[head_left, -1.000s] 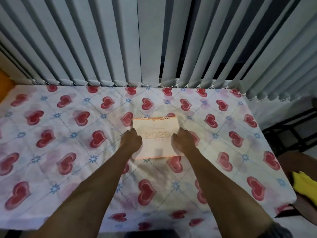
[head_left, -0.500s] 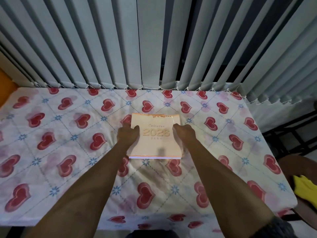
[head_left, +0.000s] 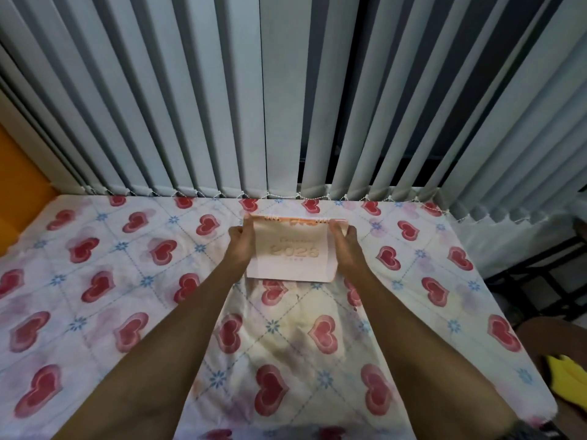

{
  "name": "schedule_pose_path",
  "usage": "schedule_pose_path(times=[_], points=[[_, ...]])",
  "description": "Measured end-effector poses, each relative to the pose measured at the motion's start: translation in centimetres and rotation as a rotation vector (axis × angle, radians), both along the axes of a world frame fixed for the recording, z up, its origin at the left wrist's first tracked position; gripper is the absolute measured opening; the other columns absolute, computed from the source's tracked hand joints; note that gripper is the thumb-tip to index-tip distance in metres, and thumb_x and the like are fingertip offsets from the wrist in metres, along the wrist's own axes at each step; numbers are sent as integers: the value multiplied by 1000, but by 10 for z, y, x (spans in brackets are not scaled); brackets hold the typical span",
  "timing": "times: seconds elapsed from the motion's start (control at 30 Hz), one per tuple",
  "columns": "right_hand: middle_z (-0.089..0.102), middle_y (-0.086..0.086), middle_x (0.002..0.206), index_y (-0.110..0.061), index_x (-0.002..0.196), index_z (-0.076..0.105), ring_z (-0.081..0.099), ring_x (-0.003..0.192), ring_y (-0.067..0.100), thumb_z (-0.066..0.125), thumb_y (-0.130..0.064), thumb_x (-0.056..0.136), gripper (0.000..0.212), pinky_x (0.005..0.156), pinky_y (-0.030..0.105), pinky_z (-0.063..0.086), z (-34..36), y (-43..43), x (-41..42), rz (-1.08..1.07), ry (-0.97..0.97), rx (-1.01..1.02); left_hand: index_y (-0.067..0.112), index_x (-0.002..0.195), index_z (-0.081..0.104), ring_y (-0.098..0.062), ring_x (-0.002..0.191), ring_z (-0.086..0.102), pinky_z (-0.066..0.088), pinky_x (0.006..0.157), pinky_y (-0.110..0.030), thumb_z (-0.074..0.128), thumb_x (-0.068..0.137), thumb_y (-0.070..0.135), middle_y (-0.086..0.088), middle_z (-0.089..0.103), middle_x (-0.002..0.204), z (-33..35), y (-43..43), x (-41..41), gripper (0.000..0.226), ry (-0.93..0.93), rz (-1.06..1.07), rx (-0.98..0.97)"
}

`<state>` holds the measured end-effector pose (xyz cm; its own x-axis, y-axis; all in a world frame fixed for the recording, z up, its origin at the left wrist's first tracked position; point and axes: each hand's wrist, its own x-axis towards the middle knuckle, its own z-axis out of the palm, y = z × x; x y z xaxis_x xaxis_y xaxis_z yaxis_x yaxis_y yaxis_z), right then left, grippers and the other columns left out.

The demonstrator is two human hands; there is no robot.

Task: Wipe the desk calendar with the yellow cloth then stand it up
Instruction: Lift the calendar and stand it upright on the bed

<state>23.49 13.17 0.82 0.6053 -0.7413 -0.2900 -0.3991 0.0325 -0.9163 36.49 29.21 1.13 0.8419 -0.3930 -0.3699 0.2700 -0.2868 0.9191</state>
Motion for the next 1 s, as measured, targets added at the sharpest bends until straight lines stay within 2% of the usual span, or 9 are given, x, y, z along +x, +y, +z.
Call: schedule_pose_path(times=[0.13, 0.23, 0.33, 0.47, 0.57, 0.73, 0.83, 0.93, 1.0], points=[[44, 11, 146, -24, 148, 24, 45, 129, 37, 32, -61, 94, 66, 109, 53, 35, -13, 4, -6, 3, -3, -27, 9, 133, 39, -38, 112, 57, 46, 99, -54, 18, 83, 74, -21, 56, 126, -11, 3, -9, 84, 22, -28, -20], [51, 14, 140, -21, 142, 38, 50, 123, 37, 25, -64, 94, 66, 106, 53, 38, -9, 8, -5, -8, 6, -13, 10, 130, 47, -37, 111, 57, 44, 101, -52, 18, 88, 69, -20, 59, 124, -10, 2, -12, 78, -22, 4, -16], [66, 18, 114, -9, 116, 63, 63, 100, 35, 30, -58, 96, 63, 93, 50, 51, -5, 11, -7, -104, -10, -57, 8, 124, 54, -34, 107, 59, 46, 99, -48, 21, 89, 67, -17, 62, 120, -9, 1, -15, 76, -76, 59, 56], [70, 15, 105, -8, 104, 67, 64, 84, 28, 31, -58, 96, 62, 76, 37, 54, -2, 13, -7, -128, 13, -71, 12, 123, 55, -32, 105, 58, 46, 96, -43, 21, 87, 70, -14, 62, 120, -7, 3, -19, 76, -102, 63, 80], [69, 14, 110, -10, 110, 66, 65, 92, 33, 28, -65, 93, 69, 85, 42, 54, 3, 10, -2, -118, 62, -47, 15, 123, 54, -28, 101, 55, 42, 90, -38, 19, 84, 74, -11, 60, 122, -2, 0, -17, 80, -95, 42, 82], [63, 14, 124, -14, 110, 61, 59, 100, 30, 24, -69, 91, 69, 88, 38, 46, 23, -2, 17, -83, 76, -55, 15, 127, 52, -36, 113, 56, 41, 103, -47, 18, 81, 78, -15, 58, 128, 13, -8, 5, 85, -99, 10, 66], [60, 15, 129, -16, 119, 62, 56, 112, 34, 21, -73, 88, 76, 99, 43, 42, 38, -13, 38, -69, 63, -80, 19, 113, 63, -29, 101, 61, 46, 93, -38, 17, 84, 75, -12, 65, 117, 29, -18, 25, 78, -153, -22, 15], [57, 12, 135, -20, 128, 58, 53, 120, 35, 23, -77, 84, 80, 106, 52, 39, 48, -23, 61, -60, 36, -49, 27, 89, 66, -14, 82, 58, 39, 82, -25, 20, 88, 69, 0, 63, 99, 39, -29, 48, 63, -180, -5, -35], [54, 12, 138, -23, 132, 54, 51, 124, 35, 23, -78, 84, 80, 107, 53, 37, 47, -32, 79, -53, 34, -41, 28, 91, 63, -18, 92, 57, 36, 87, -29, 21, 89, 69, 0, 60, 101, 37, -36, 68, 58, -156, -6, -38]])
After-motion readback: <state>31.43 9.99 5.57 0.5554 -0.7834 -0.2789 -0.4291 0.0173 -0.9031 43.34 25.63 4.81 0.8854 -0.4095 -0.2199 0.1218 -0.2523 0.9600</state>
